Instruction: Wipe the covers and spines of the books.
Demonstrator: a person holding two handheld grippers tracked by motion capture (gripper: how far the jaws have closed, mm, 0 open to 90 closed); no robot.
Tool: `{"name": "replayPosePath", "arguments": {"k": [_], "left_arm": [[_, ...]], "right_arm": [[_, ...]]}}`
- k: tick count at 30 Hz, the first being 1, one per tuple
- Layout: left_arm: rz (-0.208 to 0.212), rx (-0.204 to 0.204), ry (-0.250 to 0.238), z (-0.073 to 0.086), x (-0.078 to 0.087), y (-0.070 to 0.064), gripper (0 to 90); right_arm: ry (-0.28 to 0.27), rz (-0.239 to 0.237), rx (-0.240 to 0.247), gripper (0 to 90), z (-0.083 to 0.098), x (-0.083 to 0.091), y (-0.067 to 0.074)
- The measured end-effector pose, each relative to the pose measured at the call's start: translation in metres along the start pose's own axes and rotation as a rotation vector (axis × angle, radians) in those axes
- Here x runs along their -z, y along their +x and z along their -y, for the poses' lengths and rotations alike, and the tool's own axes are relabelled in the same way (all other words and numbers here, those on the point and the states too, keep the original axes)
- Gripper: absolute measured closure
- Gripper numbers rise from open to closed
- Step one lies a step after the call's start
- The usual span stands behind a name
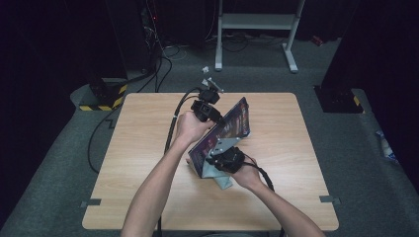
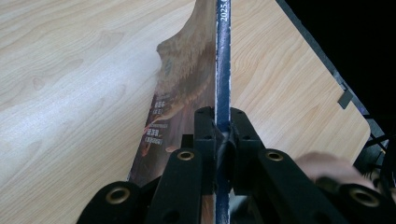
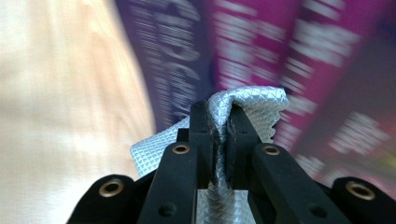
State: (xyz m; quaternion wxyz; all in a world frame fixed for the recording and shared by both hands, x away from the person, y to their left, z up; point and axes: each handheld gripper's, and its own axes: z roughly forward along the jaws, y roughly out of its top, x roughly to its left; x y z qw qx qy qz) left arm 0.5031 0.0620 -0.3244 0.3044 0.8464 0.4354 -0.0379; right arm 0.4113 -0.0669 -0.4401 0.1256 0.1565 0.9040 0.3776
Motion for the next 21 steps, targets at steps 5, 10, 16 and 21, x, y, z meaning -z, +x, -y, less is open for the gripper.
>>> {"name": "replayPosePath", "arguments": {"k": [5,10,16,21], "left_arm": [[0.0,-0.003,0.002,0.0,0.0,-0.001,83.7],[-0.009,-0.017,-0.007,-0.003,-0.003,-0.007,83.7],[-0.015,-0.008,0.001,-0.002,-0.005,-0.004,83.7],[-0.014,-0.01,0.001,0.002,-0.002,-0.003,83.6]], "right_arm": [[-0.003,0.078,-0.086,83.3,0.007,0.016,-0.026],[-0.031,0.068,-0.108,83.3,0.005,0.022,-0.028],[-0.061,-0.007,-0.02,83.3,-0.007,0.012,-0.003],[-0.051,0.004,0.014,83.3,-0.013,0.014,0.0]]}}
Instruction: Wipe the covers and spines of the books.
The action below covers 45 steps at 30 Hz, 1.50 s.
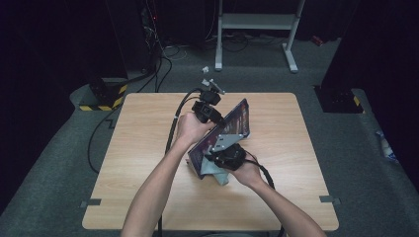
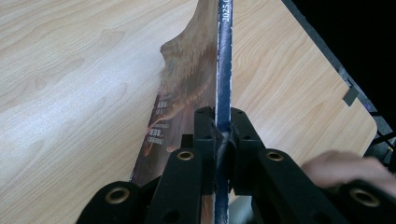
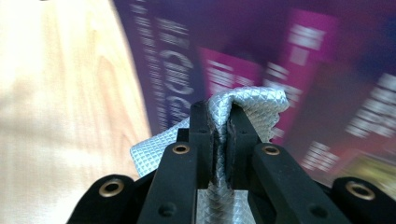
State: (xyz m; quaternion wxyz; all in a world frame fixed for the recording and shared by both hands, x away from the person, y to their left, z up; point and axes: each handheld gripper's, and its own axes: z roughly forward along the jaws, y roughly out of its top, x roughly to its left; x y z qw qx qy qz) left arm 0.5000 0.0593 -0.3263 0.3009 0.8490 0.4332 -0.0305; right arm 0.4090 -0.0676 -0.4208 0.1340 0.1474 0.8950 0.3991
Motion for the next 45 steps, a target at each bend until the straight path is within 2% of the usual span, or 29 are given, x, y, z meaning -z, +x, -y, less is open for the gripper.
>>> {"name": "replayPosePath", "arguments": {"k": [5,8,9,13,17,21,25,28,30,34,38,45], "left_arm": [[0.0,-0.007,0.01,0.002,0.001,0.001,83.7],[0.006,-0.004,0.007,0.002,0.0,0.001,83.7],[0.005,-0.001,0.009,0.001,-0.002,0.001,83.7],[-0.005,-0.007,0.007,0.0,-0.005,0.001,83.7],[-0.002,0.008,0.002,-0.001,-0.005,0.002,83.6],[-0.001,0.009,0.003,-0.001,-0.004,0.002,83.5],[0.005,0.01,-0.004,0.0,-0.004,0.001,83.4],[-0.002,-0.003,-0.001,0.001,-0.003,0.001,83.6],[-0.003,0.003,-0.003,0.001,-0.003,0.0,83.6],[-0.002,0.003,-0.001,0.0,-0.003,0.0,83.6],[-0.019,0.001,-0.007,0.0,-0.003,0.0,83.6],[-0.019,0.007,-0.001,0.001,-0.004,0.002,83.4]], "right_arm": [[0.021,0.085,-0.067,83.3,0.009,0.012,-0.022],[0.012,0.098,-0.107,83.3,0.011,0.017,-0.029],[0.015,0.102,-0.1,83.3,0.011,0.017,-0.028],[0.002,0.059,-0.064,83.3,0.005,0.012,-0.016],[-0.017,-0.017,-0.011,83.3,-0.005,0.003,0.006],[-0.018,-0.054,0.024,83.3,-0.011,-0.004,0.02],[-0.01,-0.057,0.037,83.3,-0.01,-0.005,0.019],[-0.018,-0.02,0.001,83.3,-0.005,0.003,0.007],[-0.018,0.005,-0.029,83.3,-0.003,0.01,-0.001],[-0.05,0.041,-0.048,83.3,-0.008,0.024,-0.011],[-0.074,0.032,-0.034,83.3,-0.02,0.028,-0.007],[-0.106,-0.051,0.016,83.3,-0.036,0.021,0.017]]}}
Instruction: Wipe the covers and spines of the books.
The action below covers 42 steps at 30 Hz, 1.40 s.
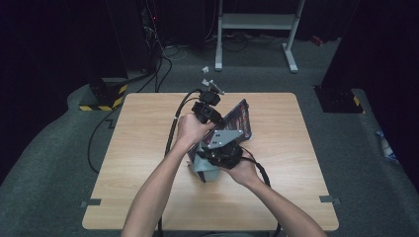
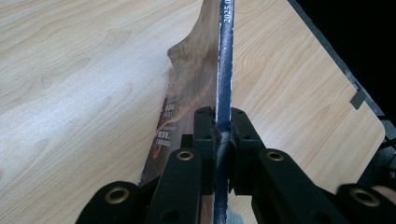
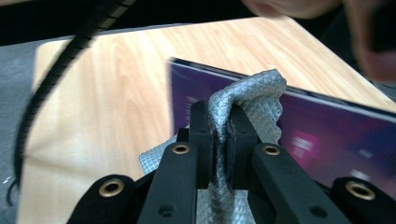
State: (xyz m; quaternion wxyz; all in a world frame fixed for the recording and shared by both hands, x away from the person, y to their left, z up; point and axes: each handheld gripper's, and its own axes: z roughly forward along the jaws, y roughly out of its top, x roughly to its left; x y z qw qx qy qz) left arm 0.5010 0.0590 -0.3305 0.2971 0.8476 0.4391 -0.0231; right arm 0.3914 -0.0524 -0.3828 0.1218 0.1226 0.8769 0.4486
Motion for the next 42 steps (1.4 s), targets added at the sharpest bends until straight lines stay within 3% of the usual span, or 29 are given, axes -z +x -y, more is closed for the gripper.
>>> {"name": "replayPosePath", "arguments": {"k": [4,7,10,12,19,22,26,28,31,34,36,38,42], "left_arm": [[0.006,-0.004,0.006,0.002,0.0,0.0,83.6],[0.005,-0.019,0.009,0.002,0.001,-0.002,83.6],[0.007,-0.019,0.006,0.001,-0.001,-0.003,83.6],[0.004,-0.015,0.008,0.0,-0.002,-0.004,83.6],[0.005,-0.012,0.009,0.0,-0.002,-0.002,83.4],[0.003,-0.017,0.007,0.002,0.001,-0.002,83.3],[0.021,-0.011,0.001,0.002,0.005,-0.001,83.4],[0.027,-0.013,-0.002,0.003,0.006,-0.001,83.4],[0.025,-0.015,-0.001,0.003,0.006,-0.001,83.5],[0.021,-0.014,-0.003,0.002,0.007,-0.002,83.6],[0.026,-0.005,0.008,0.001,0.007,-0.003,83.7],[0.012,-0.018,0.011,0.0,0.007,-0.004,83.7],[0.022,-0.023,0.012,0.001,0.01,-0.005,83.6]], "right_arm": [[0.01,-0.005,0.025,83.3,-0.001,0.0,0.004],[0.016,0.039,-0.02,83.3,0.006,0.006,-0.011],[0.016,0.057,-0.04,83.3,0.009,0.01,-0.017],[0.02,0.061,-0.031,83.3,0.009,0.009,-0.014],[0.025,-0.032,0.031,83.3,0.005,-0.011,0.015],[0.048,-0.047,0.056,83.3,0.009,-0.021,0.021],[0.081,-0.03,0.052,83.3,0.023,-0.027,0.013],[0.11,0.003,0.039,83.3,0.034,-0.029,0.006],[0.153,0.066,-0.016,83.3,0.051,-0.028,-0.012],[0.16,0.094,-0.05,83.3,0.057,-0.025,-0.021],[0.153,0.088,-0.037,83.3,0.054,-0.026,-0.017],[0.147,0.056,-0.017,83.3,0.052,-0.03,-0.009],[0.18,-0.009,0.053,83.3,0.054,-0.049,0.012]]}}
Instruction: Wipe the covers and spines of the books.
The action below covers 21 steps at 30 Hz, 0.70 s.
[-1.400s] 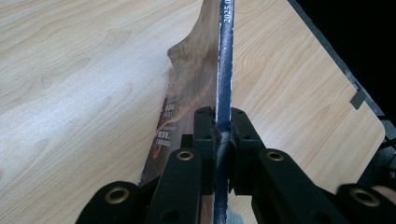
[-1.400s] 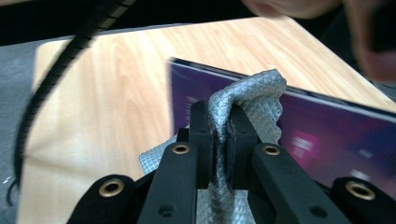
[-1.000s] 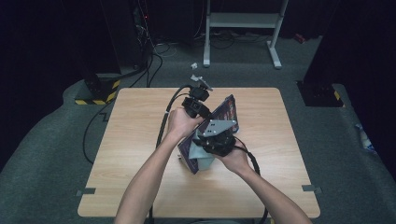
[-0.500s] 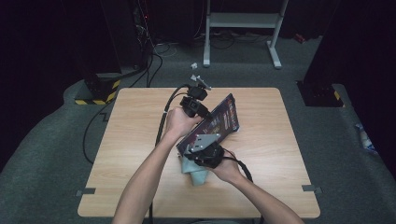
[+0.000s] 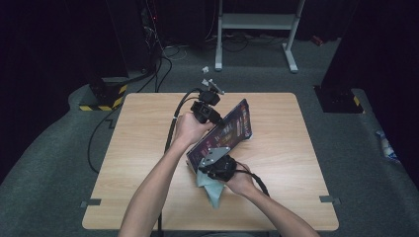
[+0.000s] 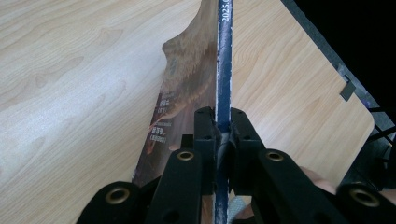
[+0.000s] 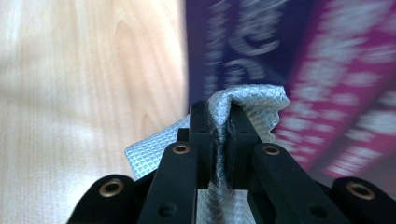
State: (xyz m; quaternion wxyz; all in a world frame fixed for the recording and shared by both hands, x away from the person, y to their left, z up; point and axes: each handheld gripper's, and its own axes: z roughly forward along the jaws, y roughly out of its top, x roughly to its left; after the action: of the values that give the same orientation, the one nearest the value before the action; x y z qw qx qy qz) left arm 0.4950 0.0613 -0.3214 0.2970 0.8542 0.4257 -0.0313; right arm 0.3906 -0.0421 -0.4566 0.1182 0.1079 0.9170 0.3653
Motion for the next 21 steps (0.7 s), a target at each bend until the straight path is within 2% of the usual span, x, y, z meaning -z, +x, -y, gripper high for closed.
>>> {"name": "replayPosePath", "arguments": {"k": [2,5,8,10,11,13,15,17,19,21], "left_arm": [[-0.003,-0.006,0.007,0.0,0.002,0.0,83.7],[-0.003,-0.007,0.009,0.0,0.005,0.0,83.7],[-0.003,-0.005,0.0,-0.001,0.008,0.0,83.7],[0.004,-0.003,-0.007,-0.002,0.008,0.001,83.7],[0.005,-0.007,-0.009,-0.003,0.008,0.001,83.6],[0.002,-0.003,-0.011,-0.003,0.007,0.001,83.7],[0.003,-0.007,-0.014,-0.003,0.006,0.002,83.7],[0.007,-0.002,-0.008,-0.003,0.006,0.002,83.7],[0.006,-0.005,-0.005,-0.001,0.007,0.001,83.7],[0.008,-0.005,-0.013,0.001,0.009,0.001,83.7]], "right_arm": [[0.004,0.0,0.016,83.3,0.002,-0.003,-0.001],[0.029,0.042,-0.037,83.3,0.012,0.0,-0.016],[0.038,0.097,-0.118,83.3,0.024,0.007,-0.037],[0.044,0.111,-0.164,83.3,0.03,0.009,-0.044],[0.049,0.117,-0.16,83.3,0.031,0.008,-0.045],[0.049,0.099,-0.133,83.3,0.028,0.005,-0.037],[0.03,0.064,-0.073,83.2,0.02,0.002,-0.024],[0.015,0.031,-0.041,83.2,0.014,-0.001,-0.012],[0.026,0.022,0.0,83.3,0.01,-0.004,-0.004],[0.038,0.031,0.002,83.3,0.011,-0.004,-0.007]]}}
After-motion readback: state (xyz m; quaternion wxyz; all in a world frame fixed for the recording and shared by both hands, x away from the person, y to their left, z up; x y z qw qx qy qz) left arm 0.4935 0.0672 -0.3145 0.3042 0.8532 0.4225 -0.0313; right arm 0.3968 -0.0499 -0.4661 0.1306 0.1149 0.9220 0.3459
